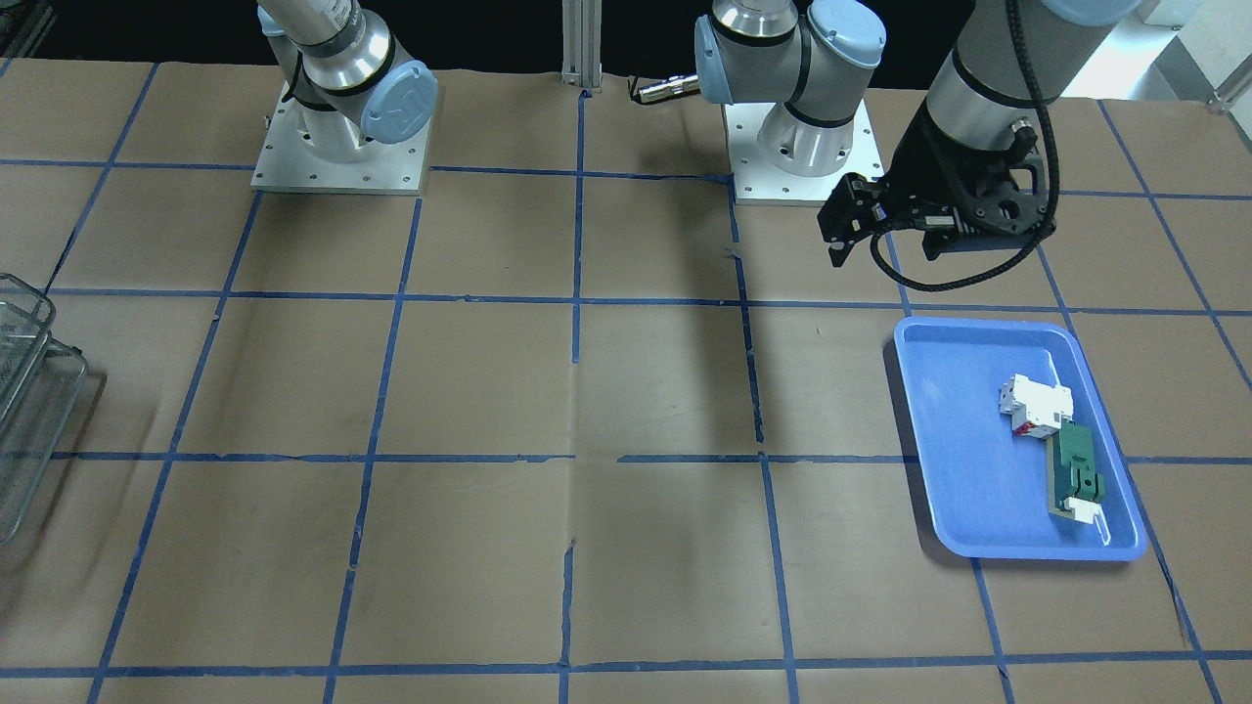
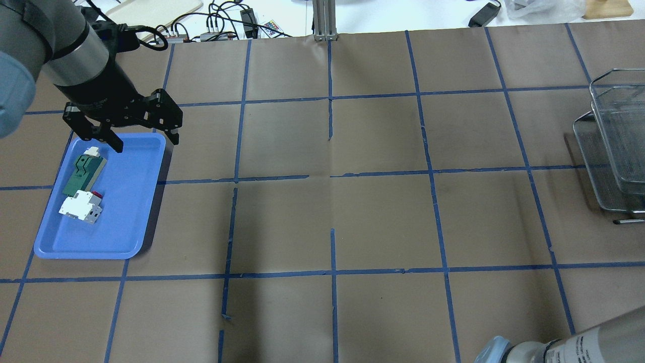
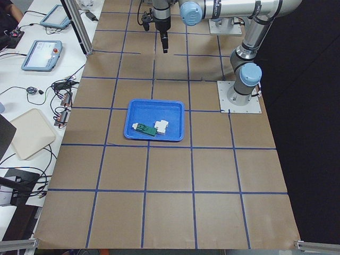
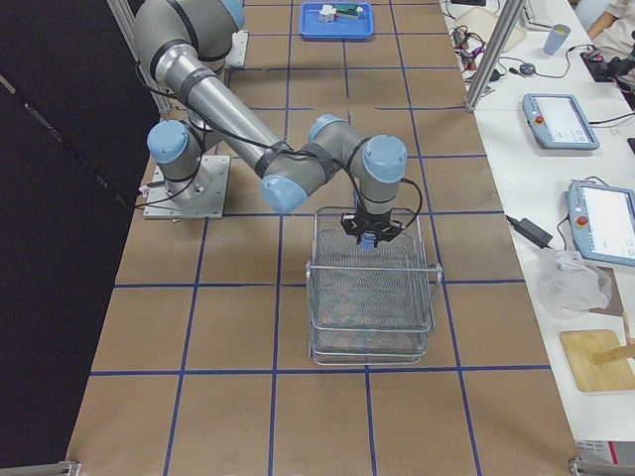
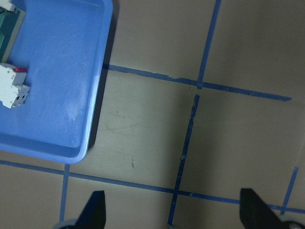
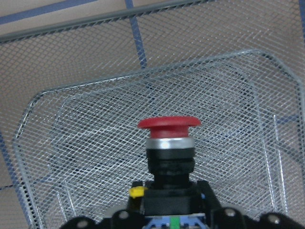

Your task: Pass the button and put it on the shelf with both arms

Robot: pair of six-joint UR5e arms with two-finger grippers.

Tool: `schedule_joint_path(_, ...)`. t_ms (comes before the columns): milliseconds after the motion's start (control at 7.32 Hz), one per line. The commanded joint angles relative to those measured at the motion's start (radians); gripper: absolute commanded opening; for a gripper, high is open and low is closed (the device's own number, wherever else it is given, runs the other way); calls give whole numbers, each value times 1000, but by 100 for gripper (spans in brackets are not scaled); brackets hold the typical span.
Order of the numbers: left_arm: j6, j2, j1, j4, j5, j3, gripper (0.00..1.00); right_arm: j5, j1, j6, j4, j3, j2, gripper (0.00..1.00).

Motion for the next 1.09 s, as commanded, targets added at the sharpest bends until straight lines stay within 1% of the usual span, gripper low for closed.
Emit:
schedule_joint_path(0, 35, 14, -9, -26, -23, -4, 100, -8, 3, 67, 4, 4, -5, 80)
schedule_joint_path(273, 33, 16, -10, -33, -20, -3, 100, -4, 18, 127, 12, 3, -32, 88)
schedule_joint_path(410, 27, 19, -10, -38, -23, -3, 100, -4, 41, 135, 25, 3, -78, 89)
schedule_joint_path(547, 21, 22, -12, -41, -20, -6, 100, -3, 88, 280, 101, 4, -131, 89)
schedule_joint_path(683, 21, 25, -10, -49, -20, -4, 100, -3, 192, 454, 148, 4, -168, 91)
schedule_joint_path(820, 21, 25, -12, -49, -20, 0, 100, -6, 333, 661, 162, 4, -193, 92)
schedule_joint_path(957, 22, 22, -12, -47, -17, -4, 100, -8, 463, 854, 165, 3, -212, 96)
